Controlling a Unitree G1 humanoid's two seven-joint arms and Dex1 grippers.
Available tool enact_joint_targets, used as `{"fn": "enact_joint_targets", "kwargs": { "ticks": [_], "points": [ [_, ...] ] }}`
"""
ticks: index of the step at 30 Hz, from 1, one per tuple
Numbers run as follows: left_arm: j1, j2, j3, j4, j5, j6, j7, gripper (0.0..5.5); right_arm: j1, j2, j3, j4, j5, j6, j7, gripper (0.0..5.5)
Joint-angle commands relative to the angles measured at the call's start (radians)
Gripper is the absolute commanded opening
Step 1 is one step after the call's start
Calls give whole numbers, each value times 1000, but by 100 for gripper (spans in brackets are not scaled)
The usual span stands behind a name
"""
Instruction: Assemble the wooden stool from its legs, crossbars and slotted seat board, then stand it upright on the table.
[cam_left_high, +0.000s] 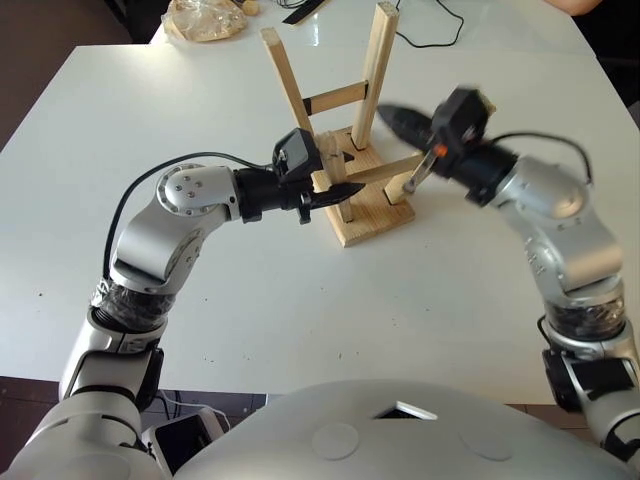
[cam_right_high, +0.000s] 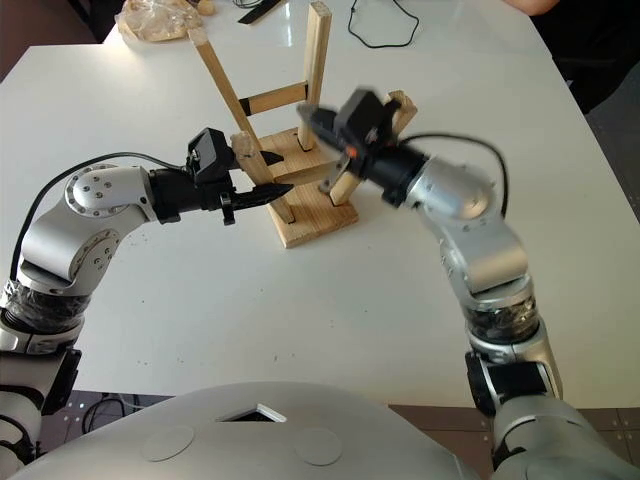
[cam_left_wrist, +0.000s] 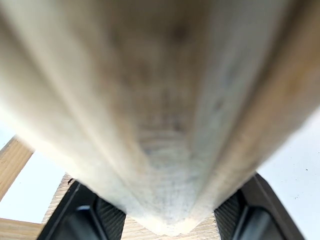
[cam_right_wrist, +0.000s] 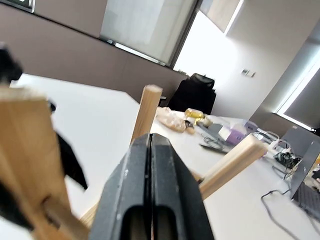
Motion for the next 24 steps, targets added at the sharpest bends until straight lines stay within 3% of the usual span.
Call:
{"fn": "enact_joint_targets", "kwargs": {
  "ticks": [1,5,11,18,24],
  "points": [
    [55,50,-32,57,47,108,2,204,47,-51,101,17,-117,-43,31,0],
    [49,52,-41,57,43,108,-3,204,75,-51,145,28,-184,-75,33,0],
    [30,46,-44,90,44,110,-3,204,-112,33,-90,0,17,5,9,0],
    [67,34,-21,94,30,103,26,204,49,-9,102,78,-147,-58,39,0],
    [68,27,-7,96,15,92,26,204,-33,25,40,57,-108,-31,45,0]
  ]
}}
